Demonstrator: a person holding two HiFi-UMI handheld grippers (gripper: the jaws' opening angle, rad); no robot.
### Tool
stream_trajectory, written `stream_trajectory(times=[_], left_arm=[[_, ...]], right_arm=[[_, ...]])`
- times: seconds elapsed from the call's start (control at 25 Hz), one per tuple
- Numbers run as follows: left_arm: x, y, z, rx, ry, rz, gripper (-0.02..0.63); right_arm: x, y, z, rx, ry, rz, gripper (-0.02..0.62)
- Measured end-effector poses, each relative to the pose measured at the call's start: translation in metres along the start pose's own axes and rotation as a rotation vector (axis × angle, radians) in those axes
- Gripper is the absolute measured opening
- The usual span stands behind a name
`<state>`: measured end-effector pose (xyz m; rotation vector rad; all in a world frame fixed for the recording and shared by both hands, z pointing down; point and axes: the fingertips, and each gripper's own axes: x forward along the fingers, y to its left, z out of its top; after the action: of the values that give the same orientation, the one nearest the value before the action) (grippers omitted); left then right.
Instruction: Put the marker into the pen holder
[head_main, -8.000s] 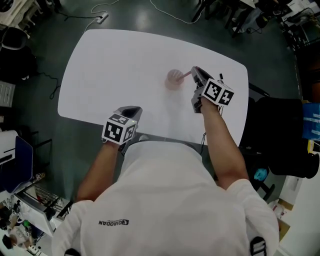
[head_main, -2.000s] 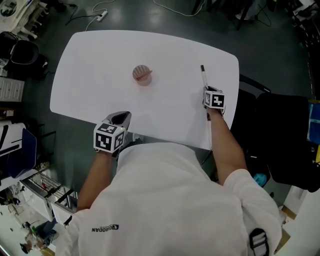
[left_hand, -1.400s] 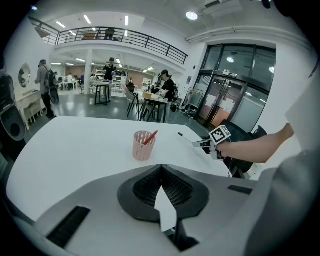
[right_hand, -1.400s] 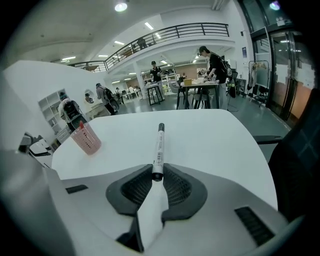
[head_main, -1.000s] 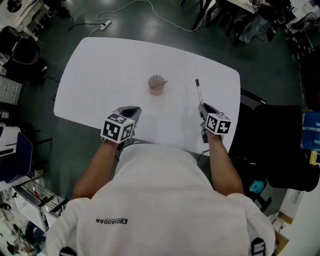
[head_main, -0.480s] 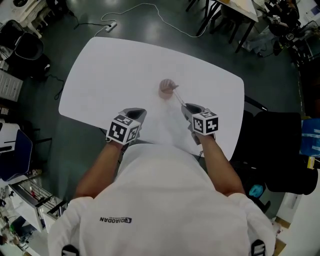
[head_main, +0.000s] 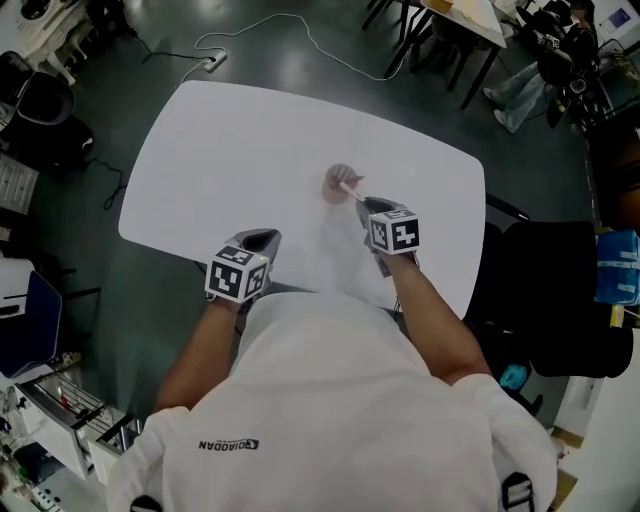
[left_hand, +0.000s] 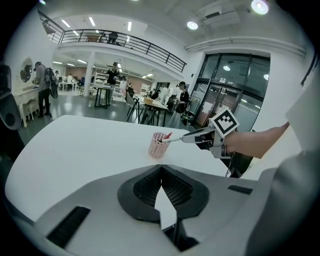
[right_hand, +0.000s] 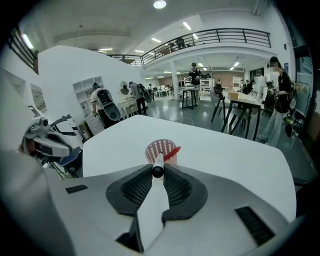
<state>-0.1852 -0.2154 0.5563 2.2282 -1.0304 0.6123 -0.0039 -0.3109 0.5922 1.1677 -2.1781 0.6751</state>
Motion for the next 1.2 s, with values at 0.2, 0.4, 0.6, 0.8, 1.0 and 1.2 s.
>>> stream_trajectory(times=[0.2, 0.4, 0.6, 0.8, 1.0, 1.2], left_arm=[[-0.013, 0.009, -0.01, -0.002, 0.003, -0.016, 0.028], [-0.023, 0.015, -0.018, 0.012, 0.016, -0.039, 0.028], [-0.025, 0.012, -0.015, 0.06, 0.024, -0.095, 0.028], [-0.023, -0.017, -0.005, 0.136, 0.013, -0.182, 0.028], [-0.022, -0.061, 0.014, 0.194, -0.021, -0.252, 0.028], [-0.03, -0.098, 0.013, 0.195, -0.051, -0.263, 0.028]], right_arm=[[-0.012, 0.004, 0.027, 0.022, -0.123, -0.061, 0.095], [-0.037, 0.018, 0.027, 0.034, -0.18, -0.087, 0.094], [-0.065, 0.044, 0.01, 0.089, -0.233, -0.077, 0.046], [-0.108, 0.069, -0.003, 0.138, -0.316, -0.032, 0.018], [-0.15, 0.074, -0.018, 0.172, -0.34, -0.018, 0.018], [-0.18, 0.085, -0.03, 0.132, -0.351, 0.01, 0.018]])
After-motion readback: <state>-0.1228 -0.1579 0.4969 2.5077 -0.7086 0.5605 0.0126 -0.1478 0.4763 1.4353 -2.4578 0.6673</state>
